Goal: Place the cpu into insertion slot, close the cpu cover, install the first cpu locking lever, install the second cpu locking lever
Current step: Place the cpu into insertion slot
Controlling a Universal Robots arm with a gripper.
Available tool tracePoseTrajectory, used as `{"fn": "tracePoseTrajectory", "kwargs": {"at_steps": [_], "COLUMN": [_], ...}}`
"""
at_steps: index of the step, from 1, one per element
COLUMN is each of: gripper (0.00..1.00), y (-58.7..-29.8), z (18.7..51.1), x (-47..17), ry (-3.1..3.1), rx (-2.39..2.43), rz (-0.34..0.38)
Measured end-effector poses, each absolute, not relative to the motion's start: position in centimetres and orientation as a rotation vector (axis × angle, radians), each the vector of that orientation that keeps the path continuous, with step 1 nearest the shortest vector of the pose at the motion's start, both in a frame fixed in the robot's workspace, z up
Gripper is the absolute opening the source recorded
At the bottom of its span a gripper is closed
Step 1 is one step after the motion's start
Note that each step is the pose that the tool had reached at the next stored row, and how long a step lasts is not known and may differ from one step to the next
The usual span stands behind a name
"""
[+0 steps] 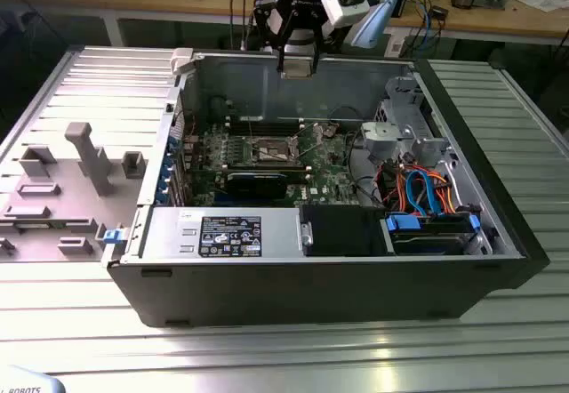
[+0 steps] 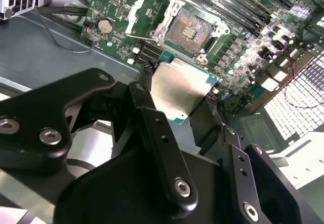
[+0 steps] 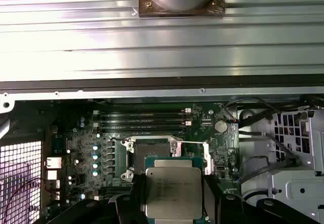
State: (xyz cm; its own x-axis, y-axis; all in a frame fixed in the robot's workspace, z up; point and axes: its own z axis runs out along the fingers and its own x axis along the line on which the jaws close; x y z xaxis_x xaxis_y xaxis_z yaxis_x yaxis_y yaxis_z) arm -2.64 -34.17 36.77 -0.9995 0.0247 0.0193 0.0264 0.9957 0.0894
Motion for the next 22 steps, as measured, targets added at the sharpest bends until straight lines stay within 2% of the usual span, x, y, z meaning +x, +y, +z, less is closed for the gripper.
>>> {"fn": "tracePoseTrajectory", "kwargs": {"at_steps": [22], "gripper": [0.54], "y": [-34.17], "z": [36.74], "x": [-2.64], "ry": [-3.117], "rx": [-0.244], "rz": [-0.141]}}
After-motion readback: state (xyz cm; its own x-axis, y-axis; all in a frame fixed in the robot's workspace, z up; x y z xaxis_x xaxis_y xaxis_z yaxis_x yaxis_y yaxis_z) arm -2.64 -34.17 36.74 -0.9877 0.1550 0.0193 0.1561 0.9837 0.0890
